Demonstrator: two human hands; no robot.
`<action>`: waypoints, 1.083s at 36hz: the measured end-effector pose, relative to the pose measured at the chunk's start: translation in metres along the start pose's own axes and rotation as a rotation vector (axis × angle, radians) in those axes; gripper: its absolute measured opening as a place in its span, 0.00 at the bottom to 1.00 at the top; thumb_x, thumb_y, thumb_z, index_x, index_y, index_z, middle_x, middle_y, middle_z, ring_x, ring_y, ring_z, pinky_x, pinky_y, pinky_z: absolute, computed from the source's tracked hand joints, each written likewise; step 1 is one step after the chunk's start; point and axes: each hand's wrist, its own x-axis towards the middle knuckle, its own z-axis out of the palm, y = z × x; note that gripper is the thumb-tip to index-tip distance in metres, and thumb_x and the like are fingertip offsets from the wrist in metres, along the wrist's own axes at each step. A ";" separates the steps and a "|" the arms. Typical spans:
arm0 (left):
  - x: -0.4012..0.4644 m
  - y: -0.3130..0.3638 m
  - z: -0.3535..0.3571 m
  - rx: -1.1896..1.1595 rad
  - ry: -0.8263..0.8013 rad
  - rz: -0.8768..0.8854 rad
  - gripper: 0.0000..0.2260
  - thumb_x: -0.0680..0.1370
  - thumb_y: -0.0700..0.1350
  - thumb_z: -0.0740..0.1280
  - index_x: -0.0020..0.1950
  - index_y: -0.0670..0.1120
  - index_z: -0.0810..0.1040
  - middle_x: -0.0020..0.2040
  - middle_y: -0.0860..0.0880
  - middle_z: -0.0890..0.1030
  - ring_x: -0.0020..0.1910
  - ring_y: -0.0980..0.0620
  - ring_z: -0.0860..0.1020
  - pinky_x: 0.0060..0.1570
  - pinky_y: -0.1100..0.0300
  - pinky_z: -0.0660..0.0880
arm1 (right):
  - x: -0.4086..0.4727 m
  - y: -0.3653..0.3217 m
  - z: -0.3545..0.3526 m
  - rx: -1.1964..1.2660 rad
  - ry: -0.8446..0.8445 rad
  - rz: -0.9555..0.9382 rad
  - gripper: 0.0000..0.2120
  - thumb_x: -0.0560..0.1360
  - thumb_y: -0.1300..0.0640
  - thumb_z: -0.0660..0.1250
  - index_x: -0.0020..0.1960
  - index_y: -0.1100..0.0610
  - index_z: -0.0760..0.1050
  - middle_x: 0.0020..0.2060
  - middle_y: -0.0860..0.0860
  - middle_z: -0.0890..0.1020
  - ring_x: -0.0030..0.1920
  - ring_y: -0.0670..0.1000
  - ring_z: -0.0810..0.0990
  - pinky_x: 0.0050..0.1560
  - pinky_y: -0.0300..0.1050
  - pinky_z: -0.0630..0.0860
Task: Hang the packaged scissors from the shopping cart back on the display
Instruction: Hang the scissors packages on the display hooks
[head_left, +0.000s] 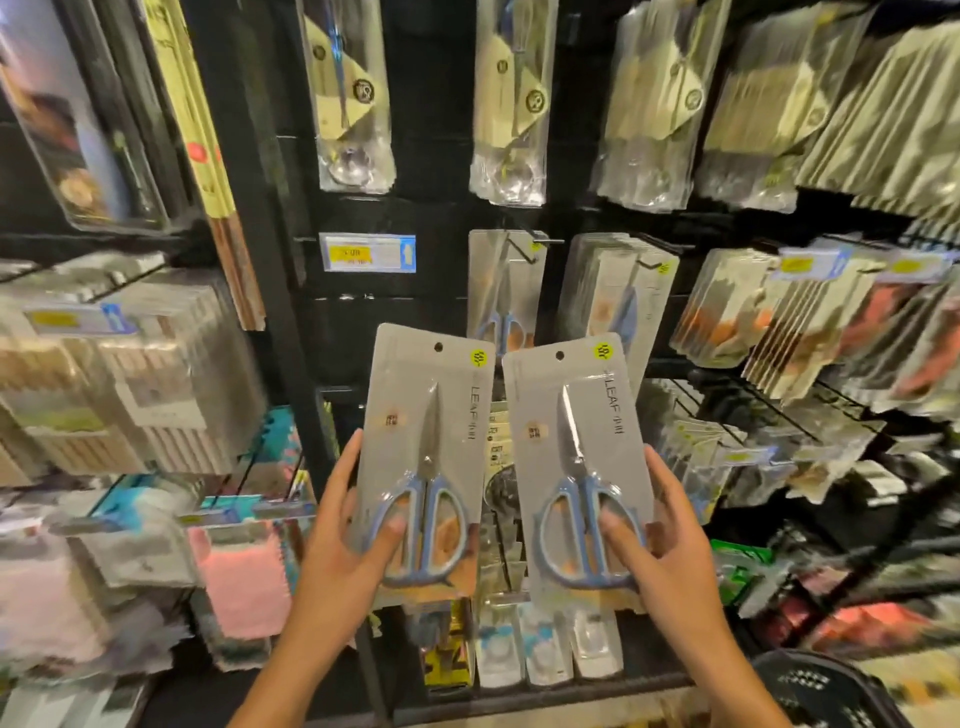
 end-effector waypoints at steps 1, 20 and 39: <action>0.005 0.002 0.002 0.005 0.001 0.003 0.37 0.78 0.38 0.70 0.79 0.63 0.57 0.64 0.76 0.72 0.64 0.71 0.73 0.53 0.75 0.74 | 0.007 0.001 0.000 0.003 -0.003 0.003 0.34 0.76 0.54 0.72 0.77 0.37 0.61 0.70 0.41 0.75 0.68 0.44 0.76 0.68 0.53 0.75; 0.070 0.026 0.039 0.096 0.174 0.055 0.36 0.75 0.43 0.70 0.77 0.67 0.59 0.71 0.70 0.70 0.69 0.66 0.71 0.60 0.70 0.74 | 0.139 0.009 0.003 0.102 -0.126 -0.113 0.33 0.78 0.61 0.71 0.78 0.45 0.62 0.65 0.38 0.79 0.53 0.43 0.83 0.52 0.38 0.82; 0.083 0.031 0.048 0.128 0.235 0.099 0.37 0.74 0.45 0.71 0.76 0.70 0.60 0.68 0.72 0.71 0.66 0.64 0.75 0.54 0.71 0.77 | 0.181 0.029 0.019 0.170 -0.161 -0.140 0.34 0.77 0.59 0.71 0.79 0.44 0.61 0.69 0.41 0.76 0.68 0.48 0.78 0.67 0.60 0.76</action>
